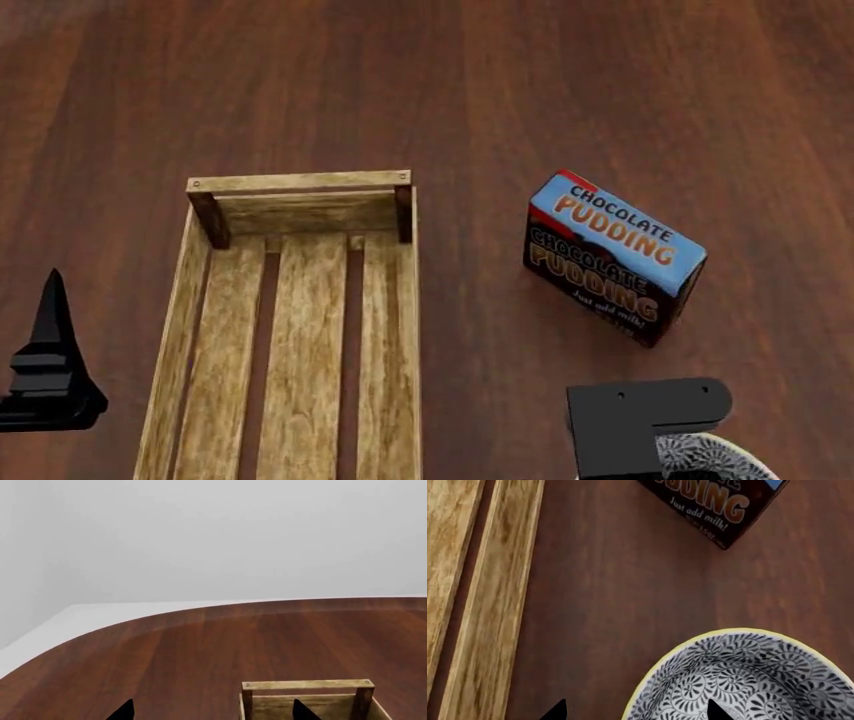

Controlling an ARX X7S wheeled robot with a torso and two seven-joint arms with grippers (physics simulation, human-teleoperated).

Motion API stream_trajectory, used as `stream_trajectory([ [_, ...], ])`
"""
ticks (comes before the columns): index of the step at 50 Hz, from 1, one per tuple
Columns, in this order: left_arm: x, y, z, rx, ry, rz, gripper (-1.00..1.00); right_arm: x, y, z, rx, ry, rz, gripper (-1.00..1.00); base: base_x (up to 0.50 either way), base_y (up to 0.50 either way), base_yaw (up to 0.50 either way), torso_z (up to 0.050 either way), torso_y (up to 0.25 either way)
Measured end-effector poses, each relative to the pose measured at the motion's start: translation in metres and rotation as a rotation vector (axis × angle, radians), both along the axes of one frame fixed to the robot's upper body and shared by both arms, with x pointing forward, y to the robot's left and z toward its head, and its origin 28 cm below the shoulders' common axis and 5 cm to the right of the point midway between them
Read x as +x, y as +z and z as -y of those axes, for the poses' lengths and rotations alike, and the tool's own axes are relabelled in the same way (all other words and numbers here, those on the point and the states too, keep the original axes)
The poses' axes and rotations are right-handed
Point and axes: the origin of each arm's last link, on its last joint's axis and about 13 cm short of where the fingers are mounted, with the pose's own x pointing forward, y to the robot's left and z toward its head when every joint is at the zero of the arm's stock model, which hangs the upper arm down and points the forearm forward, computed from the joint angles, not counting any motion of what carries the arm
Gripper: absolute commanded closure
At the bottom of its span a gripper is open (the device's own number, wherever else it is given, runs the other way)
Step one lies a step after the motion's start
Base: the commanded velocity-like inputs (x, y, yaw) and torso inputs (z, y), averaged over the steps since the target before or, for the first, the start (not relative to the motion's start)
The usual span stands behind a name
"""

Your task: Stack the left bowl on the right bowl and place them in the tray.

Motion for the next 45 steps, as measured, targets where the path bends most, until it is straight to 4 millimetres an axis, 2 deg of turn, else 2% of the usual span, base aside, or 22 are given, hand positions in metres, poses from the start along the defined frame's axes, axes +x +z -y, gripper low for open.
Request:
stream_trajectory([
  [45, 0.001, -0.002, 0.0, 0.005, -0.001, -0.008, -1.0, 0.014, -0.037, 0.003, 0.039, -0.008, -0.099, -1.0, 0.0, 0.0, 0.0, 0.0, 0.0],
])
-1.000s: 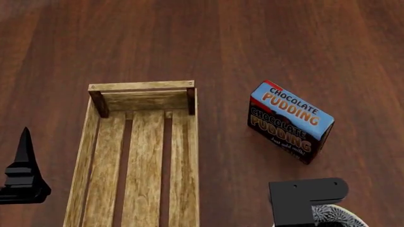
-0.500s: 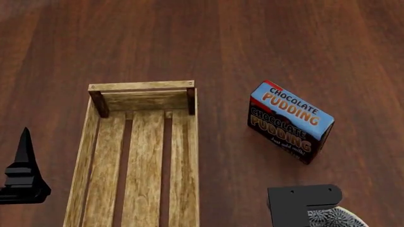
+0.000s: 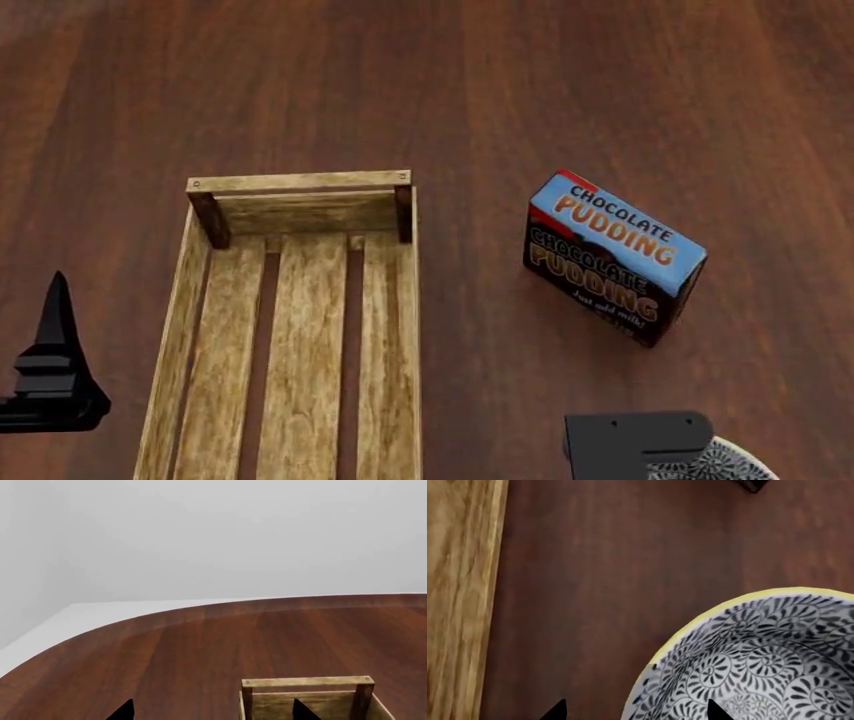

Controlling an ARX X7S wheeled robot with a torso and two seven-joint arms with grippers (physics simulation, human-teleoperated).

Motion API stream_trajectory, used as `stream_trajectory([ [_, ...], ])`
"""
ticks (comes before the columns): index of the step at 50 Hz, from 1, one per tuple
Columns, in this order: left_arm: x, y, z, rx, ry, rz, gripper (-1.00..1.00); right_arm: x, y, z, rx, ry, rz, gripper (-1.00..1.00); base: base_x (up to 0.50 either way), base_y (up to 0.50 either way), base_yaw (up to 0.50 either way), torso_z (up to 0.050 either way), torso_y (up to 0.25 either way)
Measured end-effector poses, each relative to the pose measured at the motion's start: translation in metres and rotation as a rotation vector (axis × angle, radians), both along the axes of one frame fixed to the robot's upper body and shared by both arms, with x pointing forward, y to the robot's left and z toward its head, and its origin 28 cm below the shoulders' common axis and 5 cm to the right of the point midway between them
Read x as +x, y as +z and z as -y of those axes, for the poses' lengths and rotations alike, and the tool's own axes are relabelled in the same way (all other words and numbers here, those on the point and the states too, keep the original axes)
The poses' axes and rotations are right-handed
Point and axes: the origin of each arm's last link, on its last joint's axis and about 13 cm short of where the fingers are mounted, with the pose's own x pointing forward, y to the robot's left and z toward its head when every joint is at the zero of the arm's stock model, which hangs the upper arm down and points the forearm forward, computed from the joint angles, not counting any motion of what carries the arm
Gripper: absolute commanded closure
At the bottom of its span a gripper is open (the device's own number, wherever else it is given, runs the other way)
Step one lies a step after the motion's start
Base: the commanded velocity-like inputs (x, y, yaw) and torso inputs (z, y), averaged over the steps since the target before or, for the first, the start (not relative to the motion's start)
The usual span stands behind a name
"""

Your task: Stack the left bowl on the right bowl and place them in the tray.

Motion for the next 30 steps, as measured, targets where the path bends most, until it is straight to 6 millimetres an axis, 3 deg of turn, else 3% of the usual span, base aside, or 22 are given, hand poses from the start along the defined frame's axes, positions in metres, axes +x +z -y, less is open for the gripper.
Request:
stream_trajectory([
  [11, 0.0, -0.0005, 0.0, 0.001, -0.001, -0.001, -1.0, 0.0015, -0.0073, 0.0004, 0.009, -0.002, -0.015, -1.0, 0.0, 0.0, 0.0, 0.0, 0.0],
  [12, 0.0, -0.0005, 0.0, 0.001, -0.001, -0.001, -1.0, 0.0017, -0.0079, 0.0004, 0.009, -0.002, -0.016, 1.0, 0.0, 0.0, 0.0, 0.0, 0.0],
  [30, -0.0004, -0.0004, -0.0004, 0.001, 0.002, 0.0, -1.0, -0.0005, -0.0089, 0.0015, -0.016, -0.001, 0.005, 1.0, 0.0, 0.0, 0.0, 0.0, -0.001],
])
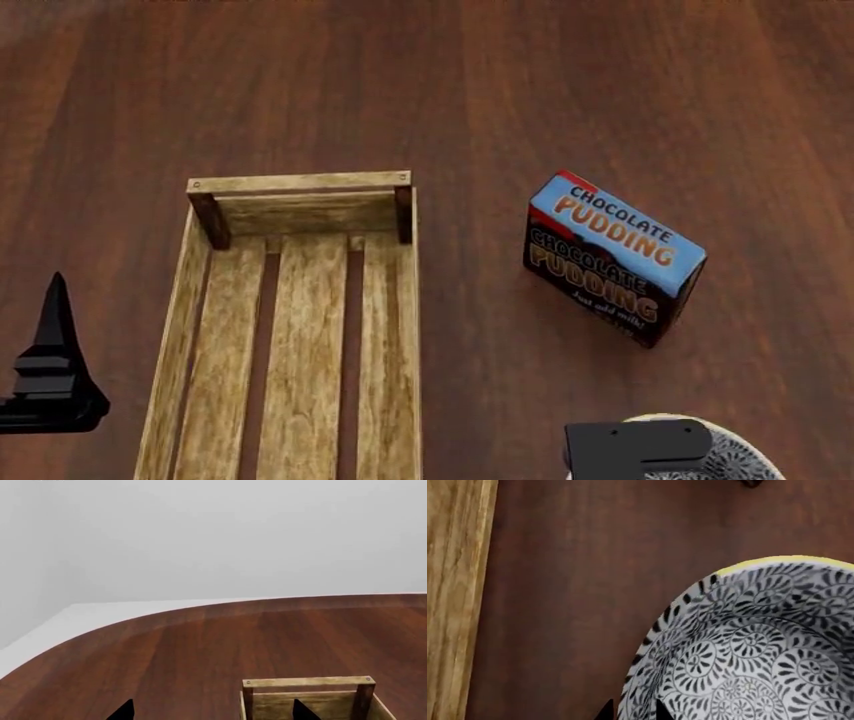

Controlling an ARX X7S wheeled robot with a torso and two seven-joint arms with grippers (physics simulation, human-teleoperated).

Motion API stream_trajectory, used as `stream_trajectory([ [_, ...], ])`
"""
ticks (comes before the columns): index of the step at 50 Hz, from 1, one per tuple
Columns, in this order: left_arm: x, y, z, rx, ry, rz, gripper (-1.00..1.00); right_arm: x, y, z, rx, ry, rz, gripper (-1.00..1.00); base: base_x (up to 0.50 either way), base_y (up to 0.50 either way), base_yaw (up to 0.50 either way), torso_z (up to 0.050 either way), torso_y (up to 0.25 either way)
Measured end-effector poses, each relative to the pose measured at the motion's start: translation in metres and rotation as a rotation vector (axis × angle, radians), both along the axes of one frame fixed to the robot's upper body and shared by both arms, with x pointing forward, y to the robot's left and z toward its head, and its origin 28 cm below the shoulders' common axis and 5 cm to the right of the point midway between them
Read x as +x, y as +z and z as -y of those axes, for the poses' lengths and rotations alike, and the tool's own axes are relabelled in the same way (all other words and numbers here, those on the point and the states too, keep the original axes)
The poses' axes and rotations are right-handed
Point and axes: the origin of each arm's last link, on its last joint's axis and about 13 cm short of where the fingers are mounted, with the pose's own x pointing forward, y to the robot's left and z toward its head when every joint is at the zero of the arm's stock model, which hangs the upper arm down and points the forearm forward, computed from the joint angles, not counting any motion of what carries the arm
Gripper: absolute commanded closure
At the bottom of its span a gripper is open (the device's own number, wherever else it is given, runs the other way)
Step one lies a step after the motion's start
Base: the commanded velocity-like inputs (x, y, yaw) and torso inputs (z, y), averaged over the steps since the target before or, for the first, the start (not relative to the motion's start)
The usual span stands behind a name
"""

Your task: Stack the left bowl on the right bowl and place them in the tray.

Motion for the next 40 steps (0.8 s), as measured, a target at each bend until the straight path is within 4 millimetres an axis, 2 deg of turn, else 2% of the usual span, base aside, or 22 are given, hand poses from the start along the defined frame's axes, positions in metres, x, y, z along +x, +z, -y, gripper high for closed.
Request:
stream_trajectory([
  [6, -0.001, 0.001, 0.0, -0.002, 0.0, 0.003, -1.0, -0.004, 0.01, 0.002, -0.063, -0.019, 0.052, 1.0, 0.0, 0.0, 0.0, 0.0, 0.0],
  [29, -0.002, 0.003, -0.001, -0.009, 0.001, 0.008, -1.0, -0.028, 0.075, -0.006, -0.184, -0.006, 0.25, 1.0, 0.0, 0.0, 0.0, 0.0, 0.0],
  [40, -0.002, 0.004, -0.003, -0.016, 0.004, 0.01, -1.0, -0.033, 0.09, -0.008, -0.257, 0.013, 0.308, 1.0, 0.0, 0.0, 0.0, 0.0, 0.0],
])
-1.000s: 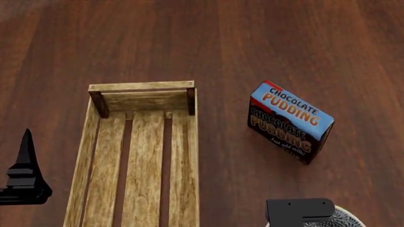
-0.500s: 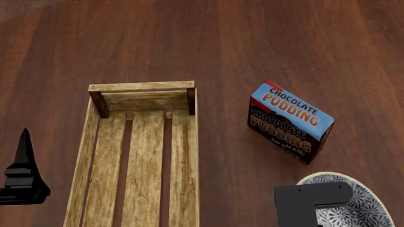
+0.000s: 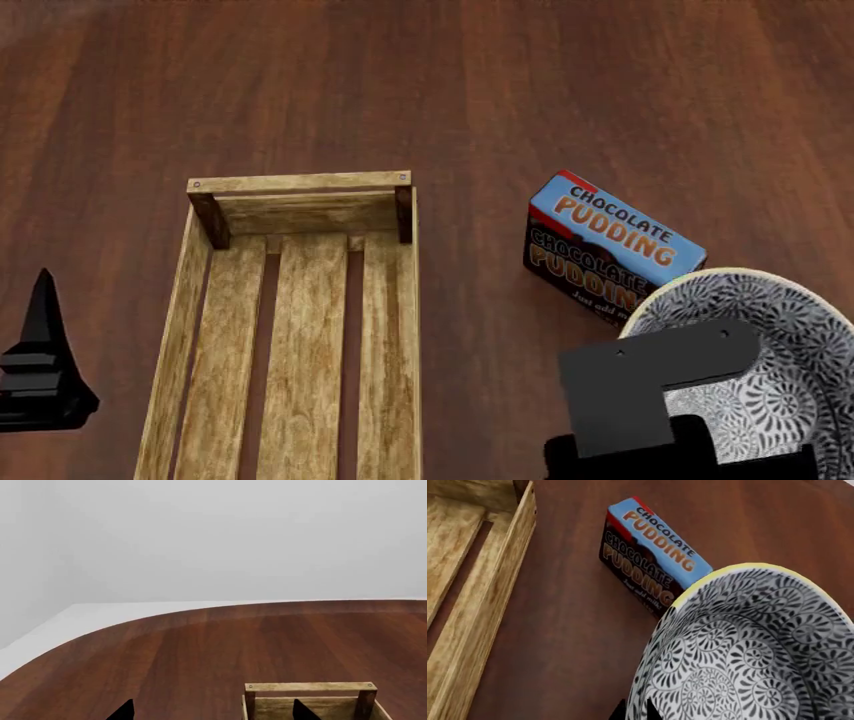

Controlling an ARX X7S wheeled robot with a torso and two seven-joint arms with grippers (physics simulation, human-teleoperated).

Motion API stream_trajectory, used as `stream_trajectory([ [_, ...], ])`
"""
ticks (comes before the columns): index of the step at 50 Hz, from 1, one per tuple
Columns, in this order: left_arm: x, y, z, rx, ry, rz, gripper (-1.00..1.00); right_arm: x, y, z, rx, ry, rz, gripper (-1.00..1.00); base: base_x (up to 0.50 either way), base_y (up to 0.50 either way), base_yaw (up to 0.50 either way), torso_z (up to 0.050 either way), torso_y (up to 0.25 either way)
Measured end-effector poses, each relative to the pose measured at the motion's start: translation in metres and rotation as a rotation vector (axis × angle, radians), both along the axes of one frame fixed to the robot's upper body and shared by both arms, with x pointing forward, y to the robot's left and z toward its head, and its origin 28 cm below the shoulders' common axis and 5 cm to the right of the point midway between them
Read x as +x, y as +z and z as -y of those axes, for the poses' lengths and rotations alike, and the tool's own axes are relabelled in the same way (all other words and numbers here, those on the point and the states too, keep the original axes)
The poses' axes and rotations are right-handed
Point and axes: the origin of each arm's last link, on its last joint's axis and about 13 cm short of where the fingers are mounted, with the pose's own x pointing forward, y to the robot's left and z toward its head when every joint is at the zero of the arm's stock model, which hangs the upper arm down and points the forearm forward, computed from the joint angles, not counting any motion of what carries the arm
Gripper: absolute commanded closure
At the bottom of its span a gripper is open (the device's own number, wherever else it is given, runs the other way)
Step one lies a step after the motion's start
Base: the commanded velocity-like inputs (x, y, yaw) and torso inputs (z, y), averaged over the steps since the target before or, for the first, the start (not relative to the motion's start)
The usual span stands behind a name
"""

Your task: Stack the left bowl on the right bowl and place them in the tray.

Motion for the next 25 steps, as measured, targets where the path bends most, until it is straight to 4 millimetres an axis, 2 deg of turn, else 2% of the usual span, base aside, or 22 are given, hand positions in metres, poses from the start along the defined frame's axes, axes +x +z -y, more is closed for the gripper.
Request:
stream_trajectory([
  [25, 0.001, 0.0, 0.0, -0.002, 0.001, -0.002, -1.0, 0.006, 0.009, 0.018, -0.106, -0.047, 0.034, 1.0, 0.0, 0.0, 0.0, 0.0, 0.0],
])
